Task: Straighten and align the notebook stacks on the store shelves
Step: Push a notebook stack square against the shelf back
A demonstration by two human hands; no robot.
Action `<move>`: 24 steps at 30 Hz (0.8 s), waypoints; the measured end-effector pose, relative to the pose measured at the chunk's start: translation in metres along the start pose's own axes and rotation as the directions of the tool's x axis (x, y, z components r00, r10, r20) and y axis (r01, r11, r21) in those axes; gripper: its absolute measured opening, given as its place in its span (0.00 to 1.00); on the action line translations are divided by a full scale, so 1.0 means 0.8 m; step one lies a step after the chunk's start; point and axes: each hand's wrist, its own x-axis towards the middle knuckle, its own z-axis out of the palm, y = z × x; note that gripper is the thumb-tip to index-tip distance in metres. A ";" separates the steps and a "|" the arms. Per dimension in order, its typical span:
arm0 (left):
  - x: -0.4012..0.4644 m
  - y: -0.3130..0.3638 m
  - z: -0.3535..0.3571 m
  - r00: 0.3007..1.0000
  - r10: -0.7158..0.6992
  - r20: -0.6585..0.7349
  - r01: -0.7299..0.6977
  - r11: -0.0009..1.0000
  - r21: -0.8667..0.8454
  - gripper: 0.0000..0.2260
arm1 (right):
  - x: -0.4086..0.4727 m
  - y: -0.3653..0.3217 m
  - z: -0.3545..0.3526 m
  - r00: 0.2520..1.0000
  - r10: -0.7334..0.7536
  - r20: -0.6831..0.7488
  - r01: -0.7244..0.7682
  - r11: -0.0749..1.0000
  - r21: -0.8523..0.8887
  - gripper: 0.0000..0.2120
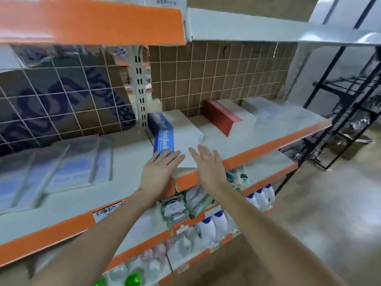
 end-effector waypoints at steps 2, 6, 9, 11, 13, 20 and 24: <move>0.019 -0.001 0.014 0.999 -0.026 0.040 0.026 1.000 -0.012 0.27 | 0.028 0.021 0.003 0.998 -0.014 0.057 0.016 1.000 -0.026 0.37; 0.048 -0.010 0.032 0.992 -0.074 0.106 0.078 0.997 -0.030 0.25 | 0.075 0.052 0.008 0.993 -0.080 0.082 0.084 0.995 -0.055 0.34; 0.054 -0.023 0.042 0.973 -0.124 0.197 0.134 0.990 -0.038 0.22 | 0.107 0.066 0.011 0.984 -0.141 0.105 0.147 0.988 -0.052 0.34; 0.055 -0.034 0.049 0.959 -0.180 0.217 0.192 0.981 -0.032 0.22 | 0.128 0.073 0.014 0.978 -0.180 0.101 0.185 0.981 -0.049 0.34; 0.057 -0.042 0.051 0.948 -0.232 0.218 0.243 0.970 -0.022 0.22 | 0.146 0.077 0.018 0.974 -0.208 0.095 0.208 0.978 0.002 0.35; 0.076 -0.028 0.040 0.911 -0.341 0.230 0.334 0.940 0.071 0.19 | 0.180 0.109 0.033 0.895 -0.378 0.235 0.312 0.910 0.272 0.37; 0.080 -0.021 0.048 0.899 -0.382 0.214 0.368 0.924 0.104 0.28 | 0.194 0.119 0.034 0.880 -0.418 0.224 0.304 0.860 0.410 0.38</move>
